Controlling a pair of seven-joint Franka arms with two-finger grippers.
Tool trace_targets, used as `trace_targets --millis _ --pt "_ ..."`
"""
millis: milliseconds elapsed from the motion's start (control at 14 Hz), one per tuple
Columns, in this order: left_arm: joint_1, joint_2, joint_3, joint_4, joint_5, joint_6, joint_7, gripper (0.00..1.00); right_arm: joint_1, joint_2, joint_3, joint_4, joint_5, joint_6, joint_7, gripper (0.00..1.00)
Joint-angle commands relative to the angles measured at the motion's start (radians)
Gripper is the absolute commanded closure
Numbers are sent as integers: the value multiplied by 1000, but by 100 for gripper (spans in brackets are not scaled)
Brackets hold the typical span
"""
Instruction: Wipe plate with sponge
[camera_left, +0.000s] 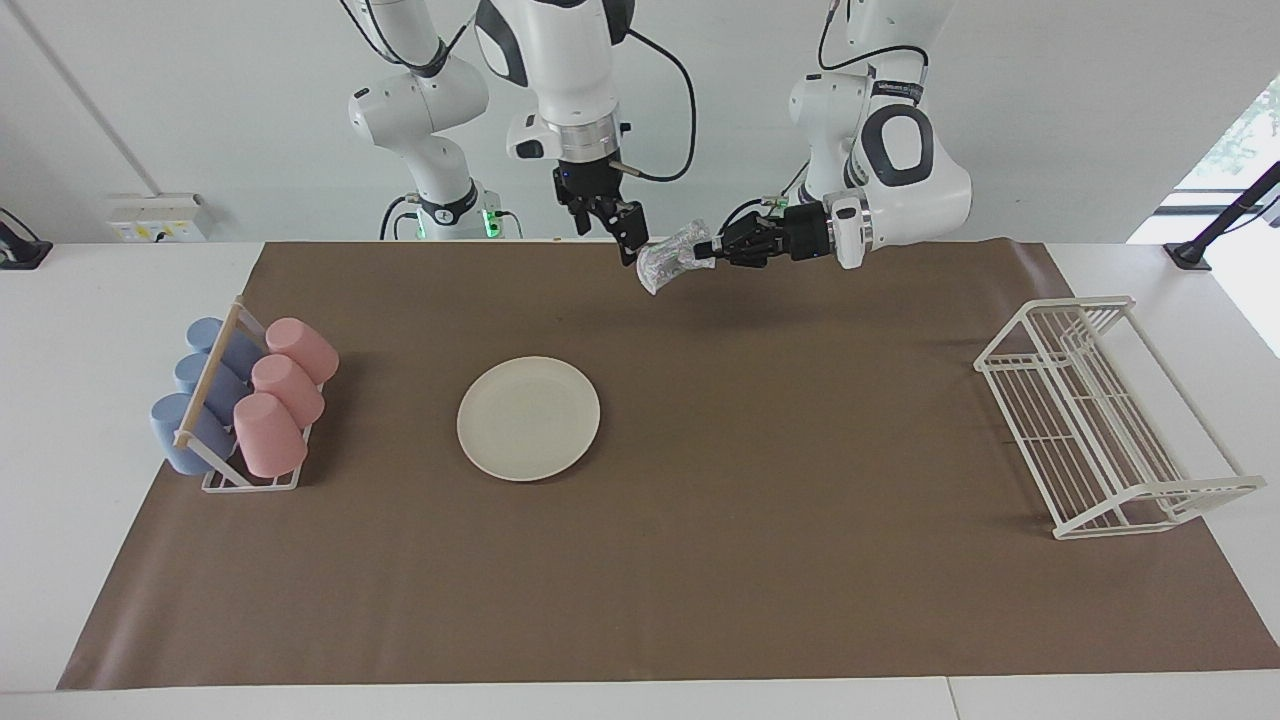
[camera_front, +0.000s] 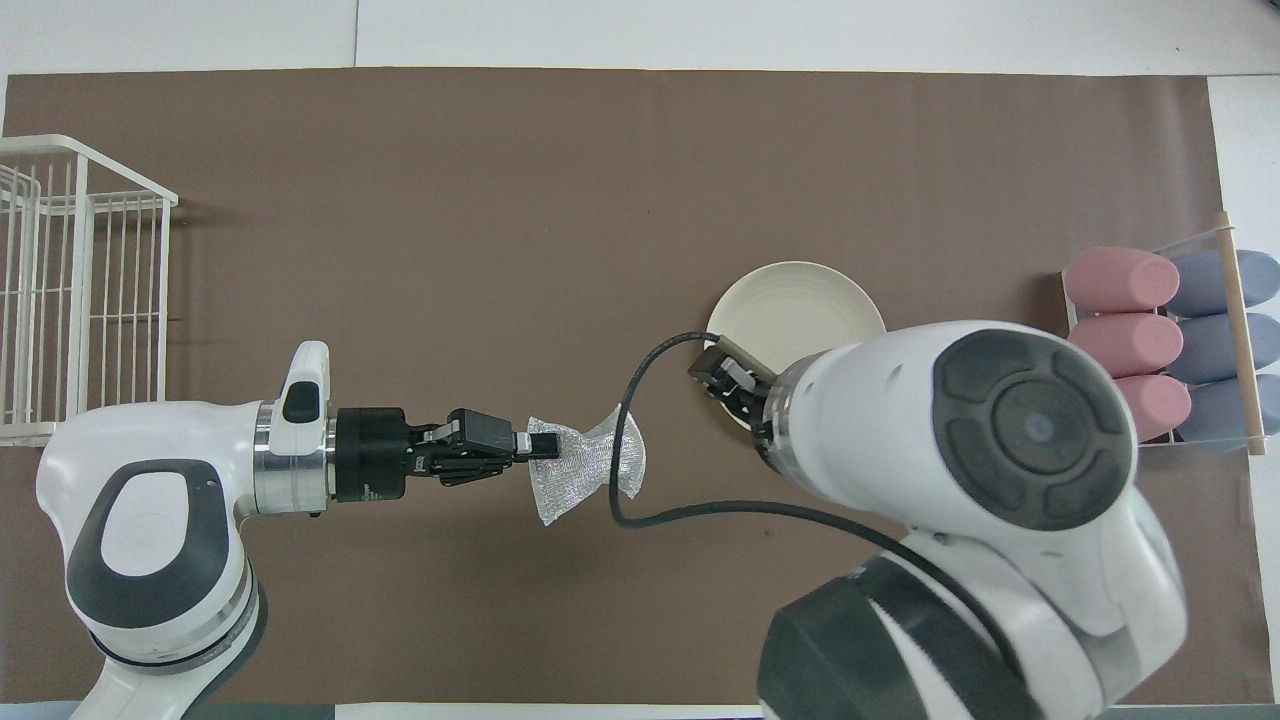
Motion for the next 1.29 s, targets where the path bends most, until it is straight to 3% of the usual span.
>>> trace_targets --millis 0,143,357,500,857,1071,1214 --pt "-39 6 -6 -5 88 119 -76 100 -142 -37 7 -31 -1 -1 -274 0" --pt "-37 20 -5 10 208 149 -154 100 -244 -37 7 -39 -1 -1 -454 0" --pt "-37 98 -6 131 600 140 -399 100 -360 -37 7 -53 -1 -1 -730 0" --pt "-37 131 -5 200 784 92 -521 100 -435 -37 9 -59 -1 5 -853 0" --pt "-24 207 -3 396 1177 -108 -690 100 -466 -17 7 -25 -10 -14 -1080 0" --pt "-21 214 -3 446 1360 -214 -694 100 -490 1 7 21 -41 -86 -1166 0" --pt "-22 231 -3 499 1484 -298 -711 100 -538 3 7 33 -53 -108 -1319 0"
